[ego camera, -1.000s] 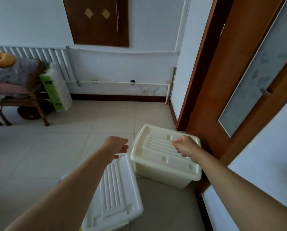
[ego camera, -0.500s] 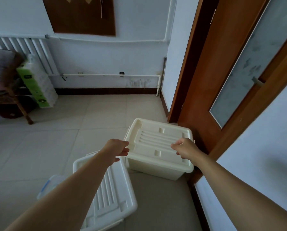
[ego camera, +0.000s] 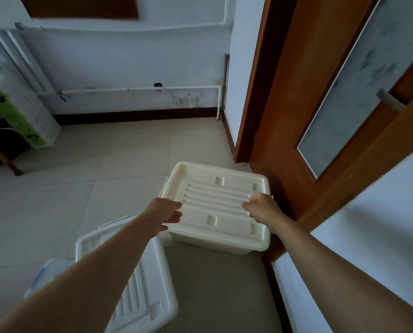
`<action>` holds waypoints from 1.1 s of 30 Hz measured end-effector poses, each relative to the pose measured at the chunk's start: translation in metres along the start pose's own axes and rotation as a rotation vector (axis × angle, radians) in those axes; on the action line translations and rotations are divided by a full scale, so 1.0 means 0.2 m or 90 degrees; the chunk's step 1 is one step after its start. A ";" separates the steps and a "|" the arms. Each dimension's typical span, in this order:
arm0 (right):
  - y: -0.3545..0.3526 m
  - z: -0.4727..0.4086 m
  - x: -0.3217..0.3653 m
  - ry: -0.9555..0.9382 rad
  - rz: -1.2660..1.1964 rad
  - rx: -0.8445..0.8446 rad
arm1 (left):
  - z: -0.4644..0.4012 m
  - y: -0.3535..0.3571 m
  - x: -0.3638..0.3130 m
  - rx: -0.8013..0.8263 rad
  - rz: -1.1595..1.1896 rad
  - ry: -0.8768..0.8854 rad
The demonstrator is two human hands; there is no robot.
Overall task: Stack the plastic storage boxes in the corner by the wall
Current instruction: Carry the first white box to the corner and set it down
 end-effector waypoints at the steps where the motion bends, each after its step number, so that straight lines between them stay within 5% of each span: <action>1: -0.01 -0.05 -0.01 0.003 0.004 -0.002 | -0.05 0.01 -0.02 0.001 0.001 -0.011; 17: 0.05 -0.89 -0.08 0.091 0.049 -0.020 | -0.94 0.22 -0.26 0.052 -0.025 -0.096; 33: 0.09 -1.40 -0.41 0.126 0.077 0.086 | -1.37 0.64 -0.11 -0.004 -0.023 -0.182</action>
Point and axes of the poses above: each hand's wrist, its own z-axis away from the middle knuckle, its own y-axis out of the palm, x = y × z, the point moved 4 cm from there along -z, towards the middle knuckle, and after that the axes turned 9 degrees about -z, right-handed, at the moved point
